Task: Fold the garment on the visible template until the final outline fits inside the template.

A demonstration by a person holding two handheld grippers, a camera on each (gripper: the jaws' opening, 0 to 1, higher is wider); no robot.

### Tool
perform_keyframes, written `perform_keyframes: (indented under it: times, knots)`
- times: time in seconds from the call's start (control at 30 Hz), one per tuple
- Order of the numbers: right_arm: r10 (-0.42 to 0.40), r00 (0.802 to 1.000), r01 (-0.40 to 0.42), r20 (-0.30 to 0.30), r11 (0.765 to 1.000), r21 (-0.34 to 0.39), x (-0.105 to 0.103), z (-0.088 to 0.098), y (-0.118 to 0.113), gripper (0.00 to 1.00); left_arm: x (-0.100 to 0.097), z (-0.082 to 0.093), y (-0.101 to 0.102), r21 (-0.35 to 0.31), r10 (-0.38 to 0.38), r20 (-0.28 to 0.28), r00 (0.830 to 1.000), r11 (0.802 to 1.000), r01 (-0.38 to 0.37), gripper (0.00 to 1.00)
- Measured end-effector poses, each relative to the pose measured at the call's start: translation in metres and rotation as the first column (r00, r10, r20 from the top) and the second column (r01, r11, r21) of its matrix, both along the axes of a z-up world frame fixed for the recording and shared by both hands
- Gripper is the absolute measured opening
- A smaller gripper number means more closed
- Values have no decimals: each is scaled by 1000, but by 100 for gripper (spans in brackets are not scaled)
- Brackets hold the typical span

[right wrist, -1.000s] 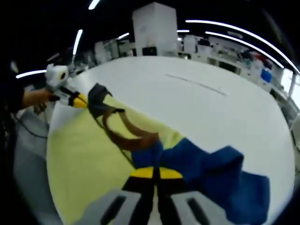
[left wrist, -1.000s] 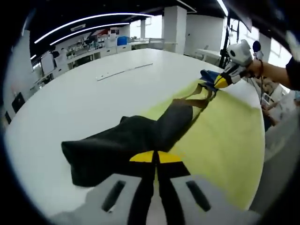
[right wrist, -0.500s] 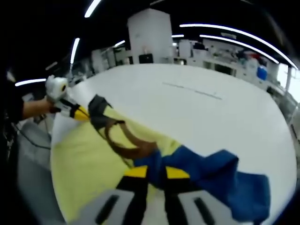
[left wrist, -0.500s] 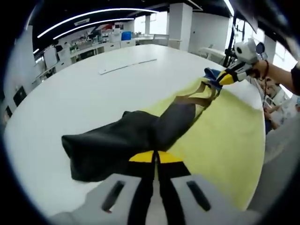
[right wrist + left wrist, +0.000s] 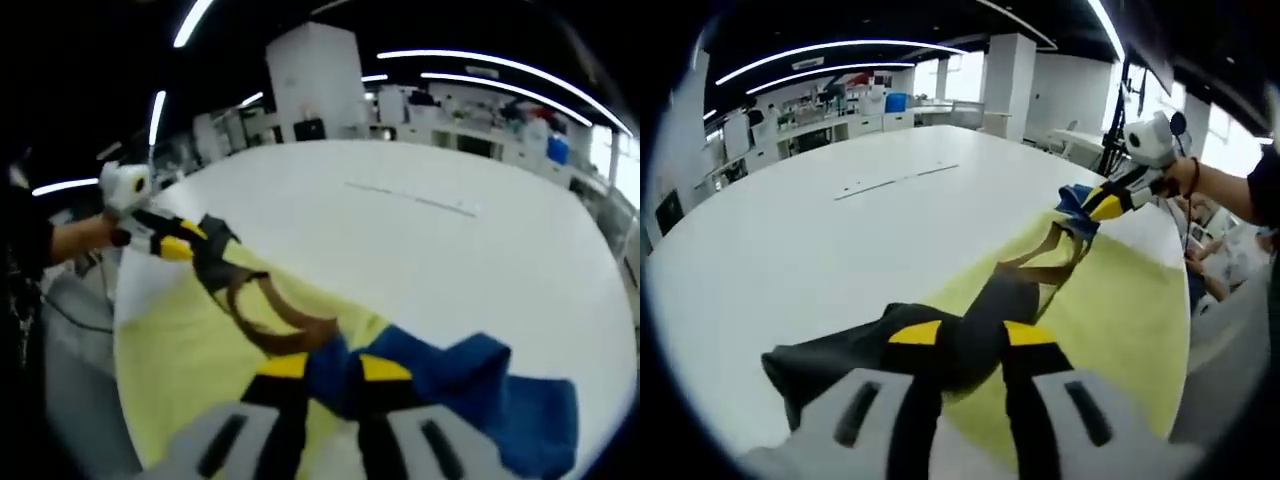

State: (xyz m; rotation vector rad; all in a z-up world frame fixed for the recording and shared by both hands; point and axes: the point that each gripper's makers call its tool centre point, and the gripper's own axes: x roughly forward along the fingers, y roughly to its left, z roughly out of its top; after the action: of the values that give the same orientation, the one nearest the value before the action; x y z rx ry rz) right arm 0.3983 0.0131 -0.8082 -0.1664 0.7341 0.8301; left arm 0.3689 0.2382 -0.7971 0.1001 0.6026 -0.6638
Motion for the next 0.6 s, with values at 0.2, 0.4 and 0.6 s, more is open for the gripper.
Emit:
perform_keyframes:
  times: [0.2,0.4,0.6]
  knots:
    - [18,1000,-19,-19,1000,-21,3,-8,4,13,9,-13,-12,-9,-28,-46,999,1000,28,25]
    - [24,999,-25,-29,999,-47,-1,-11,5,8,11,-31,-14,18,-43,-94,995,999,45,21]
    - [20,999,-22,-39,998,-62,-1,-15,1,2,10,-34,-12,19,-32,-116,993,999,34,12]
